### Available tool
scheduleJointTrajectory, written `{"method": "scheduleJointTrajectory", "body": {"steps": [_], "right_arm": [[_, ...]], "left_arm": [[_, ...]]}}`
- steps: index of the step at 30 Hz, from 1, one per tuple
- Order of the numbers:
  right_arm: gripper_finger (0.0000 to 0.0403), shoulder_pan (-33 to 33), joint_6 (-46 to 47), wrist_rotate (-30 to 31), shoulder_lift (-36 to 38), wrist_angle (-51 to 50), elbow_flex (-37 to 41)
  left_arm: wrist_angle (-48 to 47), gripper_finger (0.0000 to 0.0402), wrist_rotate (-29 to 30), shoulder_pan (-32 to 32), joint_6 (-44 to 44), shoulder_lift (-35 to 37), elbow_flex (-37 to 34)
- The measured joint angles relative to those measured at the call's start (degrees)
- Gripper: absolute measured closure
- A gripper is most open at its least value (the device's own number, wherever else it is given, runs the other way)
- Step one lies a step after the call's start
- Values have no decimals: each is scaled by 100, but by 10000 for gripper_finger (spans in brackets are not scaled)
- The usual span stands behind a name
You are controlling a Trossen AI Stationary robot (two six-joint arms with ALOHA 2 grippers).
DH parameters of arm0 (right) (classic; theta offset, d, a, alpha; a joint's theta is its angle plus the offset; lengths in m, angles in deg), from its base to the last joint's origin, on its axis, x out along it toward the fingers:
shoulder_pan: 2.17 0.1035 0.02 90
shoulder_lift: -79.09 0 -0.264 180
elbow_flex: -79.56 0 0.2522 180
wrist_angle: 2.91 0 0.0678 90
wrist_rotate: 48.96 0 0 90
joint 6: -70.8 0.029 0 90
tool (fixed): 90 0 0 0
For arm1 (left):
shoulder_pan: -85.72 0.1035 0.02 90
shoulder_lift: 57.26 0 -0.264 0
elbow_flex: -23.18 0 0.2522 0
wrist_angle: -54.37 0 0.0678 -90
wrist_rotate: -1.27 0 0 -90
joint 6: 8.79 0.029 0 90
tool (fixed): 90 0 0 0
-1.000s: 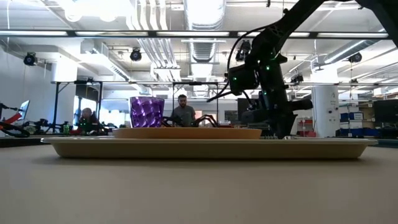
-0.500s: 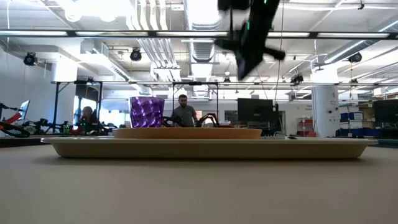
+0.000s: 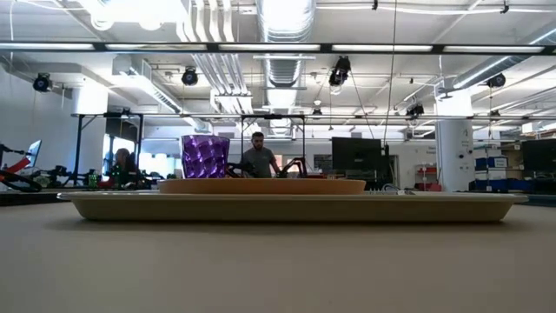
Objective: Pick and place plate/cup/fork/spoon on tray
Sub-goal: Return to Home Position
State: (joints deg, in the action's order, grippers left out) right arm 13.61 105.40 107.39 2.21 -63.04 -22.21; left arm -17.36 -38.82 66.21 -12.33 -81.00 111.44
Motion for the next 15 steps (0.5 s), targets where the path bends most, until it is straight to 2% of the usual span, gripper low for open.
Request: {"method": "scheduleJointTrajectory", "body": {"steps": [4,8,13,15], "right_arm": [[394,445,-206,-490,48,2,-76],[394,820,-6,-532,33,19,-271],[394,1260,-954,-560,12,308,-356],[394,1398,-1295,-845,5,317,-354]], "left_arm": [[-8,281,-7,-3,-402,12,0],[-134,281,-167,-3,-615,29,0],[-309,281,-743,-3,-364,28,-122],[-309,281,-765,-3,-364,28,-179]]}}
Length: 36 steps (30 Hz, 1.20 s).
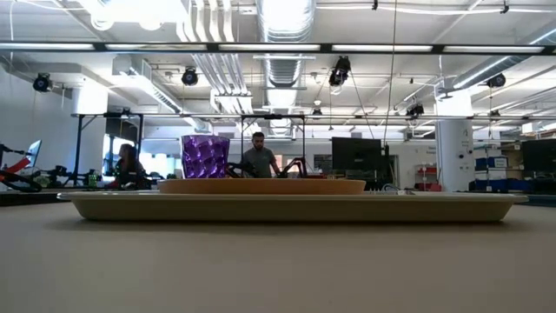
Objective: Pick and place plate/cup/fork/spoon on tray
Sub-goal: Return to Home Position
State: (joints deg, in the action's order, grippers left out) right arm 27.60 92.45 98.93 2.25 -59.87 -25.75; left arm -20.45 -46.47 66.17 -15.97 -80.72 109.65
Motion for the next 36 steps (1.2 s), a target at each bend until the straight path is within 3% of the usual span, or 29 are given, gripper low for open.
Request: {"method": "scheduleJointTrajectory", "body": {"steps": [2,6,7,9,12,15,20,24,30,36], "right_arm": [[394,74,-124,-374,14,8,0],[394,106,1272,-1095,190,2,0],[394,103,1239,-1319,237,0,0],[394,102,452,-1796,260,-13,-2],[394,105,-857,-2957,259,-32,5],[394,37,-1503,-3798,357,-54,11],[394,-144,-1906,-4182,893,-268,128],[394,-365,-1935,-4465,1638,-167,581],[394,-698,-2255,-5447,2674,1008,1795],[394,-1078,-1690,-5704,3538,2033,3369]], "left_arm": [[1,281,0,0,-140,0,-30],[6,281,0,0,-692,0,-47],[11,281,-26,1,-754,0,-71],[-4,281,-365,4,-508,3,-130],[-14,281,-1413,4,205,43,-251],[-2,281,-2112,2,462,114,-380],[46,281,-2173,0,461,620,-793],[664,281,-2166,0,767,1251,-1382],[1389,281,-2247,0,950,2251,-2232],[1592,281,-2489,-7,1048,2218,-2656]]}}
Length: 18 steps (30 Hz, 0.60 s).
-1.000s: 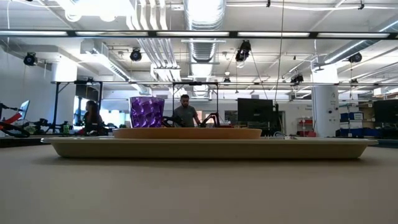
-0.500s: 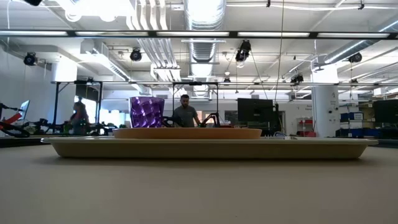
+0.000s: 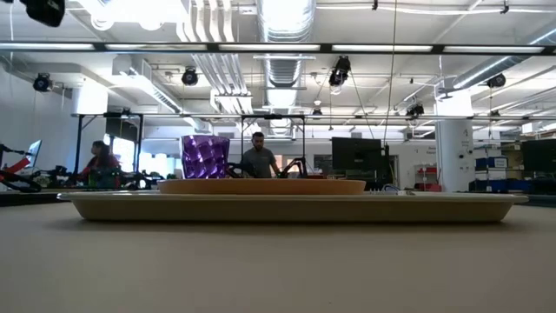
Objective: Pick and place plate/cup/fork/spoon on tray
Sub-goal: Return to Home Position
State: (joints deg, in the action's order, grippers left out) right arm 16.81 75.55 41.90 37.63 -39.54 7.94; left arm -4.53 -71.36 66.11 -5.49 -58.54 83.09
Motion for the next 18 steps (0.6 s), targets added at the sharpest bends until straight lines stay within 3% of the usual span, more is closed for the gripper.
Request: {"method": "scheduleJointTrajectory", "body": {"steps": [6,10,18], "right_arm": [[394,-153,169,-700,947,1742,1695],[394,-153,326,-729,1521,2701,2606],[394,-153,723,-693,2158,4068,3985]], "left_arm": [[-126,281,-605,0,-417,109,-325],[36,281,-1172,-4,-703,109,-523],[994,281,-1456,-4,-870,116,-1338]]}}
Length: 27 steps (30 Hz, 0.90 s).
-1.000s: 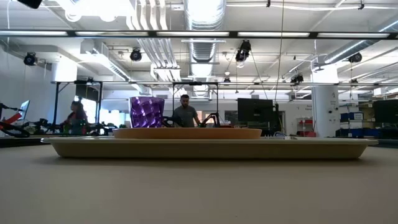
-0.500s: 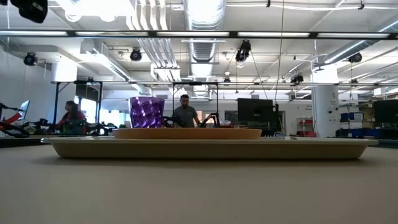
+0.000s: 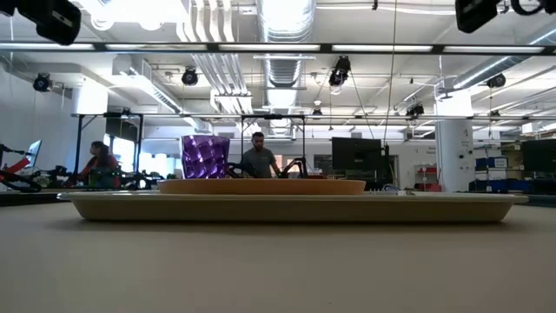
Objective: Pick and place plate/cup/fork/spoon on tray
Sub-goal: Return to Home Position
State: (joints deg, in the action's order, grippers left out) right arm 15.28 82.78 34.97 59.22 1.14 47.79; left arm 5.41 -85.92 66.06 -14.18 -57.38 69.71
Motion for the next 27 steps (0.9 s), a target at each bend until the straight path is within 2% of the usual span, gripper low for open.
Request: {"method": "scheduleJointTrajectory", "body": {"steps": [6,11,24,27], "right_arm": [[394,0,6,7,240,1028,803],[394,0,156,16,457,1272,1220],[394,0,-59,410,1213,1173,1690],[394,0,-75,421,1367,907,1691]], "left_arm": [[826,281,-242,0,-37,4,-668],[1623,281,-308,4,-174,7,-1172],[4264,281,-319,7,-253,8,-2948],[4568,281,-319,11,-339,11,-3226]]}}
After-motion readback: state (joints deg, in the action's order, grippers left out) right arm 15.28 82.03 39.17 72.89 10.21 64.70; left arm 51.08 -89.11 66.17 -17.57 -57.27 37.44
